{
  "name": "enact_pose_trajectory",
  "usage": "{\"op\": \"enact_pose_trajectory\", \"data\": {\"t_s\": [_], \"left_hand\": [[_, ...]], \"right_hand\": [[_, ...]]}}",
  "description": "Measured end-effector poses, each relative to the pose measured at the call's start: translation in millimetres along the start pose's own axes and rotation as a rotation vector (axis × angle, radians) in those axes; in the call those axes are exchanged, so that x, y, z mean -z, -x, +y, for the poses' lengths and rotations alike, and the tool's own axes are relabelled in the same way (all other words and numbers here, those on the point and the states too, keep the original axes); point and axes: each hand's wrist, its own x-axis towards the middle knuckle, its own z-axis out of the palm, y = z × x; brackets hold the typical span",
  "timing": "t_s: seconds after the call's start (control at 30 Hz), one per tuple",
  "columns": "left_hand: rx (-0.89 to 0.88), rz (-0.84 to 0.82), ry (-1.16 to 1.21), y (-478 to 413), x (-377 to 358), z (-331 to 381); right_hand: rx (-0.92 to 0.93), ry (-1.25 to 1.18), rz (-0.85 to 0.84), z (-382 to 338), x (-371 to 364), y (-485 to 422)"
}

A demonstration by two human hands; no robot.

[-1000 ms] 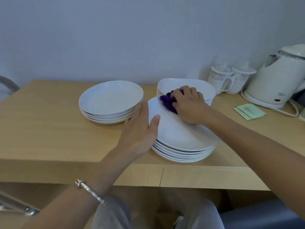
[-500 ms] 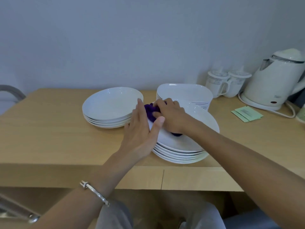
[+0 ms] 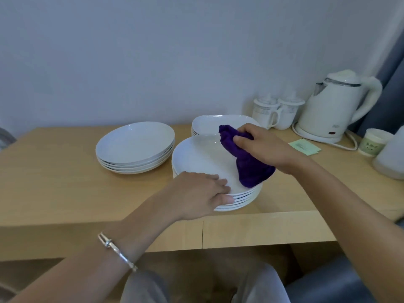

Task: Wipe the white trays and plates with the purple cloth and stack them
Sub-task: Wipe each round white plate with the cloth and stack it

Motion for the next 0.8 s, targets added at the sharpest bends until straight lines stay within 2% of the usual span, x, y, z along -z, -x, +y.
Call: {"op": "enact_pose_trajectory", "data": {"t_s": [0.17, 0.23, 0.3, 0.37, 0.43, 0.53, 0.6, 0.67, 0.8], "left_hand": [[0.045, 0.043, -0.020, 1.8, 14.6, 5.6], [0.059, 0.165, -0.027, 2.8, 26.1, 6.8], [0.036, 0.332, 0.084, 2.7, 39.1, 8.1], [0.034, 0.537, 0.342, -0.1, 53.4, 7.1], [0.083, 0.758, 0.644, -5.5, 69.1, -0.3], [0.220, 0.977, 1.253, -13.4, 84.6, -16.1], [0.287, 0.937, 1.679, -19.6, 80.4, -29.3], [0.297, 0.874, 1.950, -24.8, 64.5, -38.8], [0.536, 0.873, 2.085, -29.5, 28.7, -42.4]], "right_hand": [[0.064, -0.201, 0.062, -9.1, 20.8, 23.2], [0.111, -0.296, 0.125, -13.5, 31.6, 29.5], [0.172, -0.409, 0.249, -22.4, 44.6, 34.3], [0.234, -0.494, 0.398, -33.8, 57.8, 37.5], [0.280, -0.479, 0.516, -43.6, 63.5, 37.5], [0.279, -0.384, 0.569, -47.8, 50.4, 29.9], [0.237, -0.317, 0.542, -44.1, 33.6, 21.8], [0.206, -0.261, 0.517, -38.0, 17.1, 14.1], [0.219, -0.104, 0.493, -32.9, -8.2, 1.0]]}}
